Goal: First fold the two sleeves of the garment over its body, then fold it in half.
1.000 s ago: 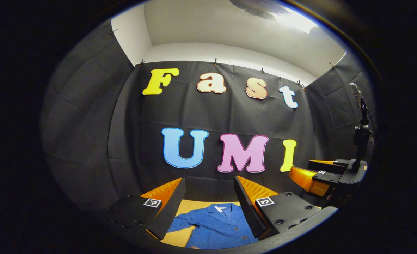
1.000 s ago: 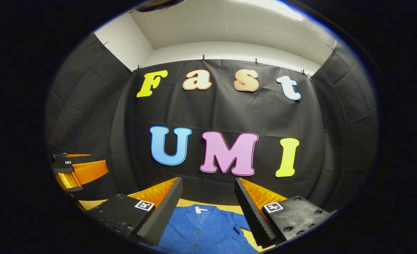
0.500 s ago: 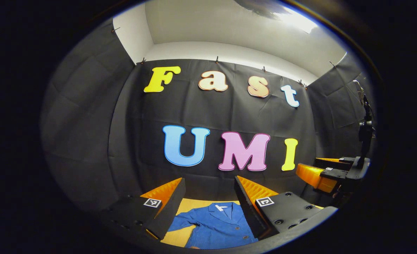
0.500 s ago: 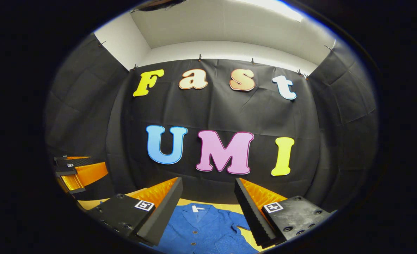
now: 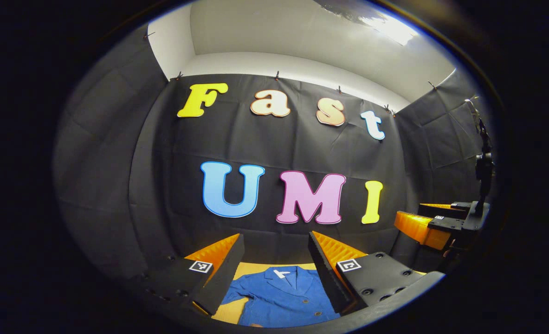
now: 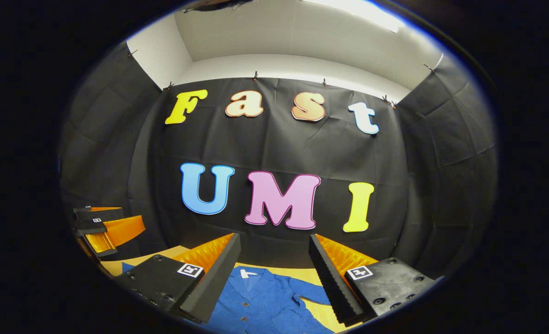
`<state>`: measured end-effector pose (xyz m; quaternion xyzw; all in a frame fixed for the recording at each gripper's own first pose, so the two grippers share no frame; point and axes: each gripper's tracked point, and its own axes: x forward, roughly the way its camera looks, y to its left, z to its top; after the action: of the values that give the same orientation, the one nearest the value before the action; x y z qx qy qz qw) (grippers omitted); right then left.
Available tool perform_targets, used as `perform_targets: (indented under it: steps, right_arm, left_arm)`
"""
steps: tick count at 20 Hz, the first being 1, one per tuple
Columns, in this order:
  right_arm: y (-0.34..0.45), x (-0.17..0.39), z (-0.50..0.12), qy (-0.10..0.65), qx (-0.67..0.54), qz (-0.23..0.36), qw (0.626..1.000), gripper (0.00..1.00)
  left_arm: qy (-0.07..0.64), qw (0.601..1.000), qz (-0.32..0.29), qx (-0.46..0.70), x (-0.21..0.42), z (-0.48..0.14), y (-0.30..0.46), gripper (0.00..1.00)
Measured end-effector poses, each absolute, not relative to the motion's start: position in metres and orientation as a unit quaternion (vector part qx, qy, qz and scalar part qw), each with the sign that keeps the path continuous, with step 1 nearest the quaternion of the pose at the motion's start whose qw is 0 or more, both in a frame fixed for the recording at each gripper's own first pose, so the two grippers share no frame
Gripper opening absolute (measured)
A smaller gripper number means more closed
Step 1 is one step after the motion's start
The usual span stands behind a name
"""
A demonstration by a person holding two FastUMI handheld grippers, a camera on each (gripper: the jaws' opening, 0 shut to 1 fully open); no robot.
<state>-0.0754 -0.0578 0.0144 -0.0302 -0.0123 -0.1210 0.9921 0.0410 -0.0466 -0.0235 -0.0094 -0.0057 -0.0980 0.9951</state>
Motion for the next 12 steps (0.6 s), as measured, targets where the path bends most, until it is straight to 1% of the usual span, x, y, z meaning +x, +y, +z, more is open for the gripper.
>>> perform_targets:
  steps: [5,8,9,11,12]
  right_arm:
    - [-0.071,-0.078,0.010,-0.009,-0.038,-0.140,0.989,0.96]
    - [-0.072,-0.077,0.001,0.001,-0.028,-0.140,0.990,0.96]
    - [-0.073,-0.076,-0.002,0.004,-0.025,-0.140,0.990,0.95]
    - [-0.075,-0.075,-0.007,0.011,-0.020,-0.139,0.990,0.96]
    - [-0.076,-0.072,-0.008,0.012,-0.019,-0.138,0.990,0.95]
  left_arm:
    - [-0.021,0.994,-0.109,0.006,0.045,-0.020,-0.054,0.80]
    - [-0.007,0.994,-0.110,0.000,0.047,-0.028,-0.056,0.80]
    - [-0.002,0.994,-0.108,-0.002,0.047,-0.031,-0.055,0.80]
    - [0.006,0.994,-0.106,-0.005,0.047,-0.035,-0.054,0.80]
    - [0.007,0.994,-0.105,-0.005,0.048,-0.035,-0.054,0.80]
